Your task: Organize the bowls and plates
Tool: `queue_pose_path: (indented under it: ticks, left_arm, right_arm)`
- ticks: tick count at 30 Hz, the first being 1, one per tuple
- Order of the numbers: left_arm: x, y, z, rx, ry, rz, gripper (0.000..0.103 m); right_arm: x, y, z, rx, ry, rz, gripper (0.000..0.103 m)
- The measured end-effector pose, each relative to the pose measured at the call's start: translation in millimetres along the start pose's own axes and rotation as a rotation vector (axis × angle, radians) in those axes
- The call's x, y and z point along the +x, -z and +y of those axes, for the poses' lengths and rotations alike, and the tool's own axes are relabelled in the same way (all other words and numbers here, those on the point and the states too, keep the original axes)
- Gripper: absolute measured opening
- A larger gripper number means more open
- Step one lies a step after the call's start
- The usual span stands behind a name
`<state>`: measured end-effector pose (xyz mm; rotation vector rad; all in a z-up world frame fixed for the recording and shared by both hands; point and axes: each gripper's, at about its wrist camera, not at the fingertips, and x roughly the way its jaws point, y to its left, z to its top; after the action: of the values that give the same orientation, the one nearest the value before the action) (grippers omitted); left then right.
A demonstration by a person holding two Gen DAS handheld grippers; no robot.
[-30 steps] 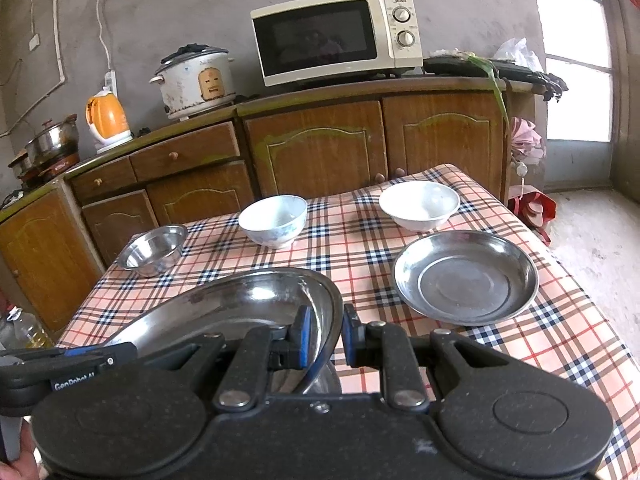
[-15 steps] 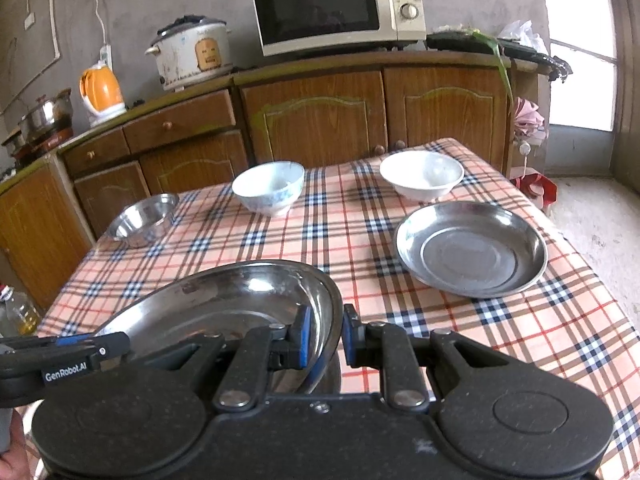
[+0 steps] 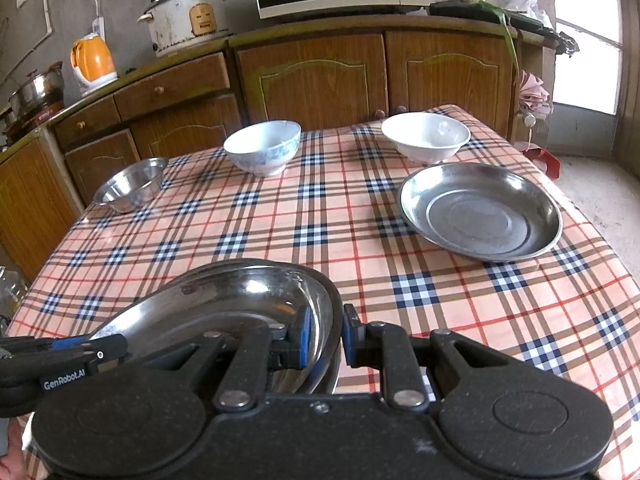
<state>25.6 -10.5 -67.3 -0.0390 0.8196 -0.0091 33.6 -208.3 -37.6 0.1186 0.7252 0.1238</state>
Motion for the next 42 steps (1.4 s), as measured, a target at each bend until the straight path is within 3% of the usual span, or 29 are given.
queue_pose_path:
  ticks: [19, 42]
  left_arm:
    - [19, -17, -3, 0.015, -0.018, -0.016, 0.025]
    - [33, -14, -1, 0.033, -0.037, 0.010, 0.025]
  right_arm:
    - [30, -11, 0, -0.029, 0.005, -0.001, 0.022]
    - [49, 0, -1, -0.051, -0.010, 0.080, 0.024]
